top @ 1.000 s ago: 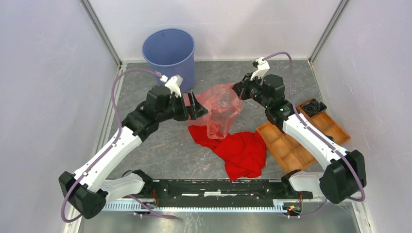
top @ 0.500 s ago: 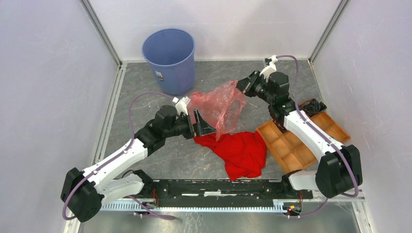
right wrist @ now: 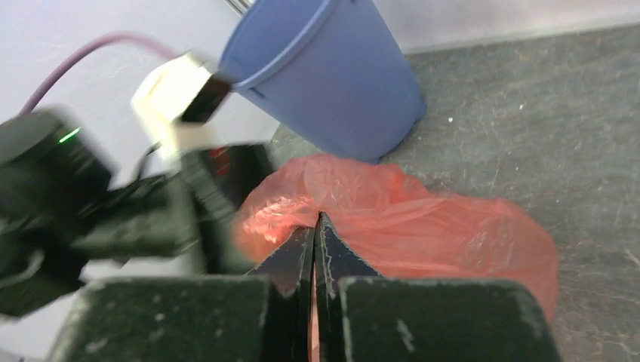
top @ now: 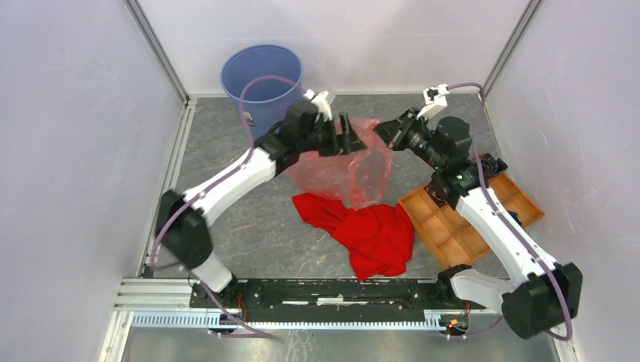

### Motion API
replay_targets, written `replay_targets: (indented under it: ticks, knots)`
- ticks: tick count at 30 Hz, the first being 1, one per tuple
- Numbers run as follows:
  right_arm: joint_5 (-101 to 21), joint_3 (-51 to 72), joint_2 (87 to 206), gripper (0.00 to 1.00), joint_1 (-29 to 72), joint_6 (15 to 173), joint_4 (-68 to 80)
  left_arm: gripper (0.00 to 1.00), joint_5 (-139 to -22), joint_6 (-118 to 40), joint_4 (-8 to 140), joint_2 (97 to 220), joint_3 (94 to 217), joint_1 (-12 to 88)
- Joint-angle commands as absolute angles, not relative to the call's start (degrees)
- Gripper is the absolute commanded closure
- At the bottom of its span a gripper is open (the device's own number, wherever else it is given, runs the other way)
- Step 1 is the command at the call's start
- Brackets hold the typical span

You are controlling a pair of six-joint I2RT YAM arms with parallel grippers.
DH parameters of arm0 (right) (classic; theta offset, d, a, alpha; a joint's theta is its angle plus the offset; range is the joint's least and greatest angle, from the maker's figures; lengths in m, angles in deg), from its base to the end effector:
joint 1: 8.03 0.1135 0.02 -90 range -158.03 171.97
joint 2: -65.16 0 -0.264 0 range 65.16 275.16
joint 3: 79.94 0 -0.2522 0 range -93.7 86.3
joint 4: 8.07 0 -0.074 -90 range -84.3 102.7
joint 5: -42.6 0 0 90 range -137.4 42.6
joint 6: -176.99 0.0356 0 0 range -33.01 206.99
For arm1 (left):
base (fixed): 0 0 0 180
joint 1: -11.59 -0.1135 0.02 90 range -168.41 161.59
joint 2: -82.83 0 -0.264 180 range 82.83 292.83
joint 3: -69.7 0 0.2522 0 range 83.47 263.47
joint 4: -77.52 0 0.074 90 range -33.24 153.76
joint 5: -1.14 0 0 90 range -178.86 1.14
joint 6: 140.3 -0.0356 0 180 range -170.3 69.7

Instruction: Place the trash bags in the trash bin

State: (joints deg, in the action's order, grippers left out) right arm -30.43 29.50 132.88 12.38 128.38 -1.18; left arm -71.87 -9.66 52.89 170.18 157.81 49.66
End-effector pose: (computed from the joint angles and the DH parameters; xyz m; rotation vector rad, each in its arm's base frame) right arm 0.2584 0.1072 0.3627 0.0787 1.7475 1.0508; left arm 0.2760 -0.2294 0.3368 0.1614 2.1629 -1.1405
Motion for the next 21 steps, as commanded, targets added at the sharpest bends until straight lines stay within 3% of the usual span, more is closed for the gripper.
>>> replay_targets:
  ticks: [1,3,6,8,15,21]
  knots:
    - [-30.11,32.93,126.62,1.0,12.35,121.76,-2.7,0.16,-77.62,-23.72,43.09,182.4,176.14,49.31]
    - [-31.21,32.96,125.99,1.0,12.4,119.57,0.02,0.17,-79.61,-27.28,37.03,186.14,185.1,49.3]
    - [-31.83,32.63,126.12,1.0,12.26,116.53,1.73,0.11,-81.33,-29.34,35.34,184.32,186.08,49.34]
    - [-31.41,32.1,126.64,1.0,12.27,114.89,1.45,0.01,-81.4,-30.03,36.95,179.34,181.09,49.32]
    - [-30.24,31.21,129.17,1.0,12.29,113.85,-1.44,0.0,-83.83,-32.82,34.79,162.28,161.33,49.3]
    - [-27.98,30.81,131.27,1.0,12.28,116.19,-4.06,0.0,-82.97,-24.38,37.68,148.2,144.9,49.3]
